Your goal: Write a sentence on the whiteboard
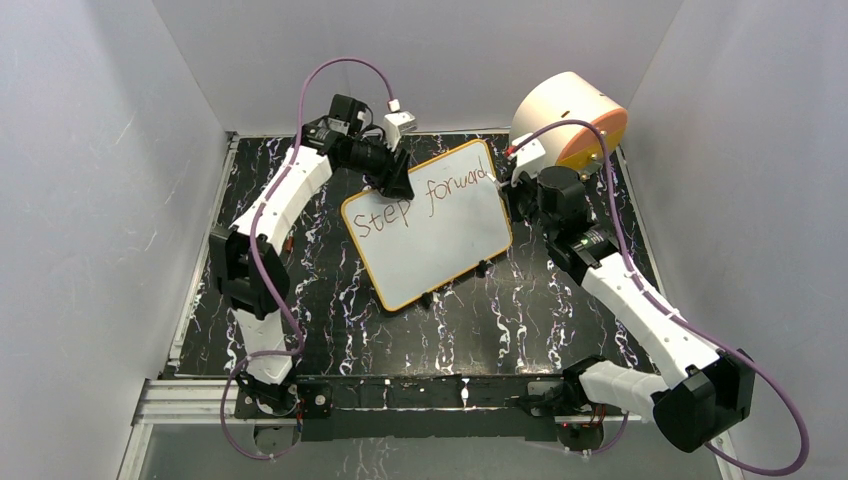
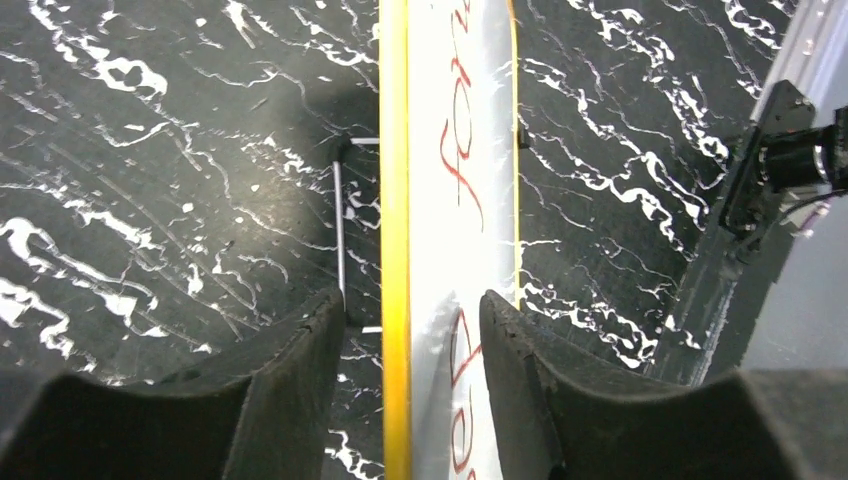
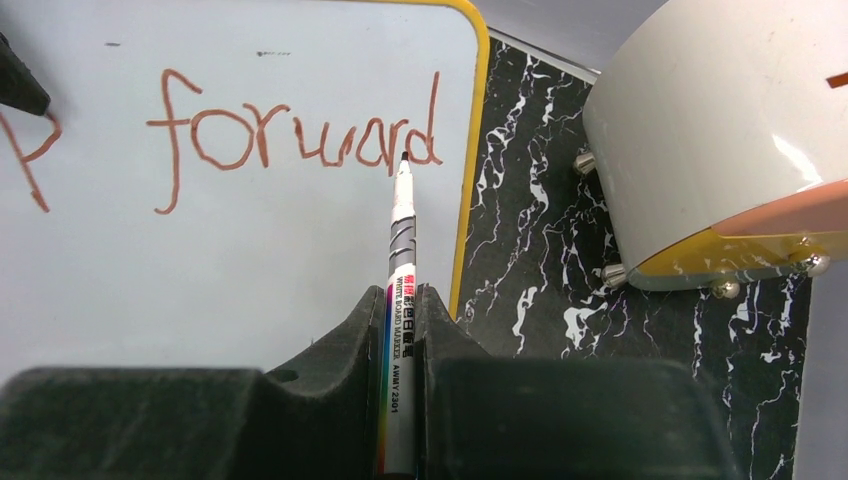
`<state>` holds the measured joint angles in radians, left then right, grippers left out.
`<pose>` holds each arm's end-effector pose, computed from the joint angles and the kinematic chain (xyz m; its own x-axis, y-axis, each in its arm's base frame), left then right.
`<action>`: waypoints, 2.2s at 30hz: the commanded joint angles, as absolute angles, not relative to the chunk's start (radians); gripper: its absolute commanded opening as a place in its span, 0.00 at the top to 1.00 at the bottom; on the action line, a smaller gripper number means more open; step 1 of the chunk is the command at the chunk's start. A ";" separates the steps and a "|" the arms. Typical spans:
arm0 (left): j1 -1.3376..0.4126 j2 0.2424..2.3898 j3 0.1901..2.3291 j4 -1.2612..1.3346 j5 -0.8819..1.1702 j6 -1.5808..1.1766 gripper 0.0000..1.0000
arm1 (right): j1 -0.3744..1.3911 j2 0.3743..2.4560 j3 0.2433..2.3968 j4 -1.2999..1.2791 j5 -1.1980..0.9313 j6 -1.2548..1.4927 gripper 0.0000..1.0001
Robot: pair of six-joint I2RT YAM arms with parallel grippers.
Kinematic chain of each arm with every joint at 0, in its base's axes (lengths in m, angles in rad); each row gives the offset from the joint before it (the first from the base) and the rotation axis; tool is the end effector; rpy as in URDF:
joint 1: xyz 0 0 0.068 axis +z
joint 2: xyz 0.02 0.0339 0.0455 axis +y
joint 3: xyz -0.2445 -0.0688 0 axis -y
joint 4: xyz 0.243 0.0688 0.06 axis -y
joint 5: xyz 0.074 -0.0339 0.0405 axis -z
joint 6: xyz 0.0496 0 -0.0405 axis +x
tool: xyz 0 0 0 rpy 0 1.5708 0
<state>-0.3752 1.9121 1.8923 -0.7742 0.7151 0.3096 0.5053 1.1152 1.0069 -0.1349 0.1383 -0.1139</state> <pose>0.3827 -0.1857 0.3196 -0.4174 0.4116 -0.8101 0.8730 0.4290 -0.2318 0.2483 0.1295 0.3368 -0.1682 -0.2217 -0.9605 -0.3840 0.9122 -0.1433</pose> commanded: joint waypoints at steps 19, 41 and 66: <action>-0.094 1.117 1.077 -0.134 0.581 -0.187 0.40 | 0.689 1.034 1.001 -0.197 0.218 -0.027 1.00; -0.002 1.229 0.912 0.217 1.003 -0.410 0.53 | 1.043 1.126 1.015 -0.148 0.449 0.031 1.00; -0.012 1.380 0.924 0.141 1.153 -0.204 1.00 | 1.182 1.242 1.033 -0.149 0.558 0.080 1.00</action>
<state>-0.0059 1.3647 0.9005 0.2436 1.1172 -0.3122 1.1690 1.2331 0.9855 -0.1593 0.5156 0.0395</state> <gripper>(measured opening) 0.077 0.189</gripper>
